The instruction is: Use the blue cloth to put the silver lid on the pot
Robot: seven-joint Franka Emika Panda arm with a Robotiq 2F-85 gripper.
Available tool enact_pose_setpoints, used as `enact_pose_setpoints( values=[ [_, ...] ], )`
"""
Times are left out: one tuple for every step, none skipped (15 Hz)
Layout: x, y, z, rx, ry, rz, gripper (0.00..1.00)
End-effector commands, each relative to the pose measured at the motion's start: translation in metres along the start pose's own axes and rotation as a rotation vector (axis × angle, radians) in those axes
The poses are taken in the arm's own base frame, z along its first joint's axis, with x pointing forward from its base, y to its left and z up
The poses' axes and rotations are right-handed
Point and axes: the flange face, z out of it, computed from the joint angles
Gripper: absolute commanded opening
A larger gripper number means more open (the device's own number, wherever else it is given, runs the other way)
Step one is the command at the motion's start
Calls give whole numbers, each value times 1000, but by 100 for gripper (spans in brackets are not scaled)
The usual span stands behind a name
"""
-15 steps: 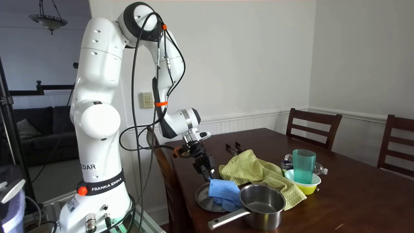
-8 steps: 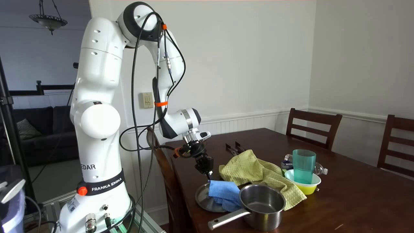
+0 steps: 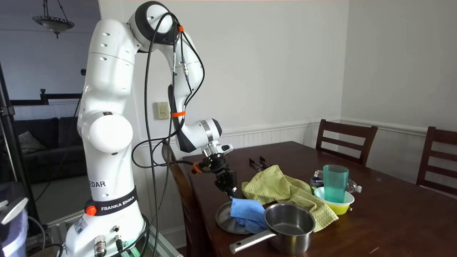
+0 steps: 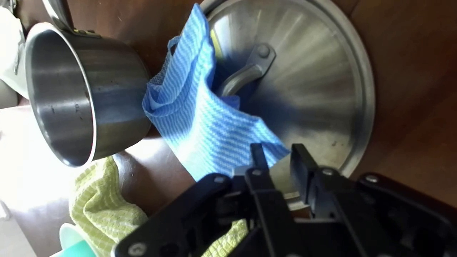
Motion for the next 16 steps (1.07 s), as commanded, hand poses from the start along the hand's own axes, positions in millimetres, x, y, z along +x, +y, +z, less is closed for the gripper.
enact_pose_setpoints(
  values=[
    [-6,4,-3,-3,0,-37,1],
    [-6,3,-3,-2,-1,-45,0],
    [-7,3,-3,-3,-2,-52,0],
    [-7,4,-3,-4,-4,-57,0],
    [-7,5,-3,-4,-8,-61,0],
    [-9,7,-5,-11,-19,-62,0],
    [-11,8,-9,-8,-29,-65,0],
    [-14,10,-14,-10,-38,-72,0],
    [-17,12,-20,-5,-40,-83,0],
    [-20,14,-26,-3,-49,-89,0],
    [-23,15,-31,-4,-55,-98,0],
    [-26,17,-37,-2,-63,-105,0],
    [-28,18,-44,-4,-62,-109,0],
    [-29,19,-51,-8,-60,-111,0],
    [-30,19,-57,-9,-54,-114,0],
    [-30,18,-61,-6,-42,-117,0]
  ],
)
